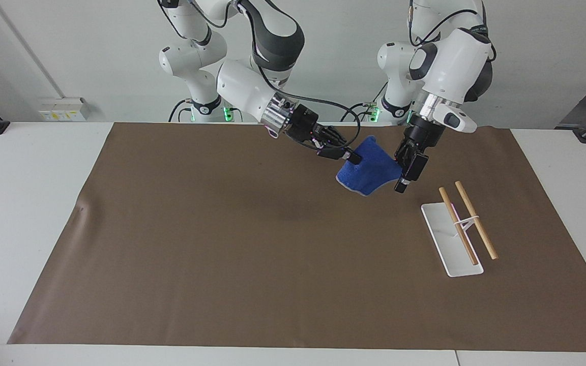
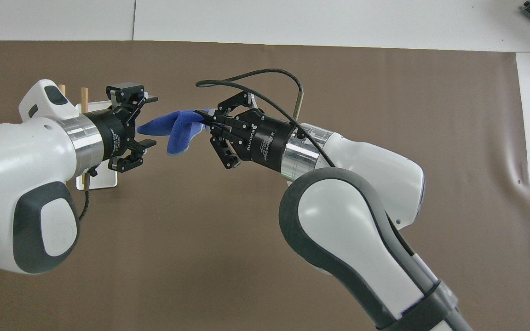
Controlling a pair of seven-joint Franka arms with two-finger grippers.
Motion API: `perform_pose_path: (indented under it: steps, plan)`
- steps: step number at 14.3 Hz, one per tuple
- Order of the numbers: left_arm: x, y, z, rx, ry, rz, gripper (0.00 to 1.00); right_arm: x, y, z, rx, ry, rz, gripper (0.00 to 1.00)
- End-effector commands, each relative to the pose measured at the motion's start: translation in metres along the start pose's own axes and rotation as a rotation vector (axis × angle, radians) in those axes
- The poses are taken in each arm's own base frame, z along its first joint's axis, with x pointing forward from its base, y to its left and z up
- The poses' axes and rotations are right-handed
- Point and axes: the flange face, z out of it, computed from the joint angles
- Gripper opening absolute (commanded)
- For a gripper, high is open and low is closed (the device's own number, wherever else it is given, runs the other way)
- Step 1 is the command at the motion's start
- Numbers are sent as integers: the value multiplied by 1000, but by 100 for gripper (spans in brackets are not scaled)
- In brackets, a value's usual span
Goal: Right arm passes towel to left arm to hang
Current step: 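Close the left gripper on the towel end near the right gripper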
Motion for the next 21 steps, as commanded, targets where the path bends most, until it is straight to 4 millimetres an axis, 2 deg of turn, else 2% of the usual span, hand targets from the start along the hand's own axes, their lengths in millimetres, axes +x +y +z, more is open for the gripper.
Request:
perform_pose_path:
  steps: [1, 4, 6, 7, 8, 21]
  plan:
    - [2, -2, 0, -5, -7, -50, 73, -2, -4, 2, 21, -14, 24, 0]
    - [-1, -3, 0, -1, -9, -47, 49, -1, -3, 3, 20, -12, 0, 0]
    - [-2, -5, 1, 15, -12, -41, 21, -2, -4, 3, 21, -13, -1, 0]
    - [-1, -4, 1, 14, -11, -42, 17, -2, -4, 3, 21, -13, -1, 0]
    - [-1, -5, 1, 16, -11, -39, 1, -1, -3, 3, 21, -13, 1, 0]
    - [3, -4, 0, 11, -8, -33, 0, 1, -4, 2, 21, -9, -1, 0]
